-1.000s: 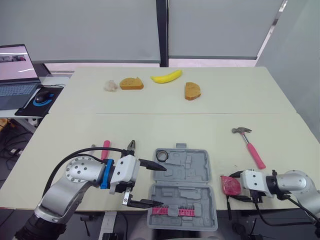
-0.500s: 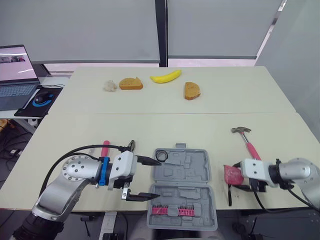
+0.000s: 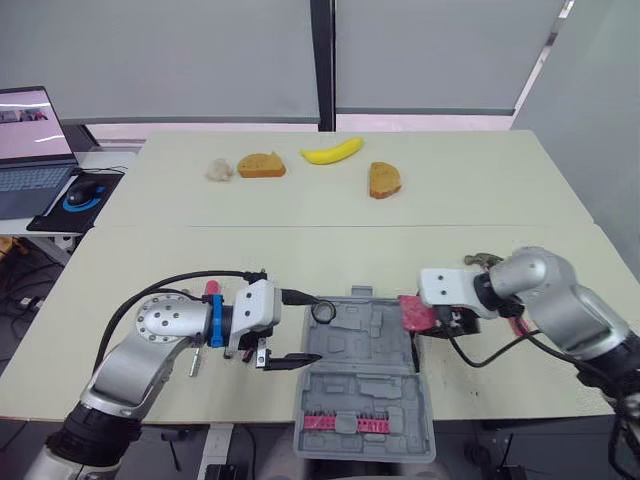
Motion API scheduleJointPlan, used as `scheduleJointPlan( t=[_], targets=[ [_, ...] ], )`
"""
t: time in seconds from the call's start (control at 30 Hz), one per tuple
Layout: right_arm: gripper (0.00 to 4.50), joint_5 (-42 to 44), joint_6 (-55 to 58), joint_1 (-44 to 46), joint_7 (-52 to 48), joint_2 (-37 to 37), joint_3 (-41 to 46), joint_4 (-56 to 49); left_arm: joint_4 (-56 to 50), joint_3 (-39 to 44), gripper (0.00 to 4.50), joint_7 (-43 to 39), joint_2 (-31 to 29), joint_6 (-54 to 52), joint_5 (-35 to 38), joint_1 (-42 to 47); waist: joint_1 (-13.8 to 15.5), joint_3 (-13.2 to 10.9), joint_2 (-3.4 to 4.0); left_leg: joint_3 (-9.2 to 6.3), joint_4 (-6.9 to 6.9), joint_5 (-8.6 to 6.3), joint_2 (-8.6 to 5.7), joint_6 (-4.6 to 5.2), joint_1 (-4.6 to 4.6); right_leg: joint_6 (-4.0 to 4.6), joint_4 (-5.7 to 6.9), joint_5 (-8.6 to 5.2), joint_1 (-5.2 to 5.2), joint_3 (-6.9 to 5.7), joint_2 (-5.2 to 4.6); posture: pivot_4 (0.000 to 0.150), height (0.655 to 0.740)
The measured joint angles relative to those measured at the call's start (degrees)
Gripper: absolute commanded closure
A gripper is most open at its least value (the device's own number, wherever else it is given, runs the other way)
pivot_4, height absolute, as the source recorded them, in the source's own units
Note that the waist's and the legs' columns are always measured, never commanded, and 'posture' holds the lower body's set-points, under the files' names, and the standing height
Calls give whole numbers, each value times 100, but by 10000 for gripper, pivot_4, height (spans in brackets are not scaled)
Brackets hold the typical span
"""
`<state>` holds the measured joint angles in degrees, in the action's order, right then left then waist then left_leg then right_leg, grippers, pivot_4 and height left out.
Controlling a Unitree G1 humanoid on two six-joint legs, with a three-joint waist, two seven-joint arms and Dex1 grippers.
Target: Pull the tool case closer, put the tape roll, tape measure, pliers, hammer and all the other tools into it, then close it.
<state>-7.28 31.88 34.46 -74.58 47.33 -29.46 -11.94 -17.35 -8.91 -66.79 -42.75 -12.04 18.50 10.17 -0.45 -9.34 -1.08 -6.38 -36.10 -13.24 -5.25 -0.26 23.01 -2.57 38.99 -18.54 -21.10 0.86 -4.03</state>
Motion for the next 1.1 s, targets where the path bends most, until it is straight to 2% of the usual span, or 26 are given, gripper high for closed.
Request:
scheduleJointPlan(
  t=[0.3, 0.53, 1.1],
  targets=[
    [12866, -502, -125, 672, -109, -536, -655, 911, 17, -92, 0, 118, 148, 27, -241, 15, -1, 0, 0, -2, -1, 1, 0, -2, 0, 1, 6, 0, -8, -1, 0, 1500, 7400],
    [12866, -748, -160, 682, -36, -845, -832, 1171, 169, -92, 0, 221, 248, 135, -341, -2, -7, 0, 1, -2, -1, 2, 0, -4, 0, 1, 10, 1, -16, 0, 0, 1500, 7400],
    [12866, -1004, -253, 694, -35, -969, -839, 1523, 196, -209, 0, 210, 370, 370, -395, -186, -11, 0, 1, -2, -1, 3, -1, -5, -1, 2, 11, 3, -21, 0, 1, 1500, 7400]
  ],
)
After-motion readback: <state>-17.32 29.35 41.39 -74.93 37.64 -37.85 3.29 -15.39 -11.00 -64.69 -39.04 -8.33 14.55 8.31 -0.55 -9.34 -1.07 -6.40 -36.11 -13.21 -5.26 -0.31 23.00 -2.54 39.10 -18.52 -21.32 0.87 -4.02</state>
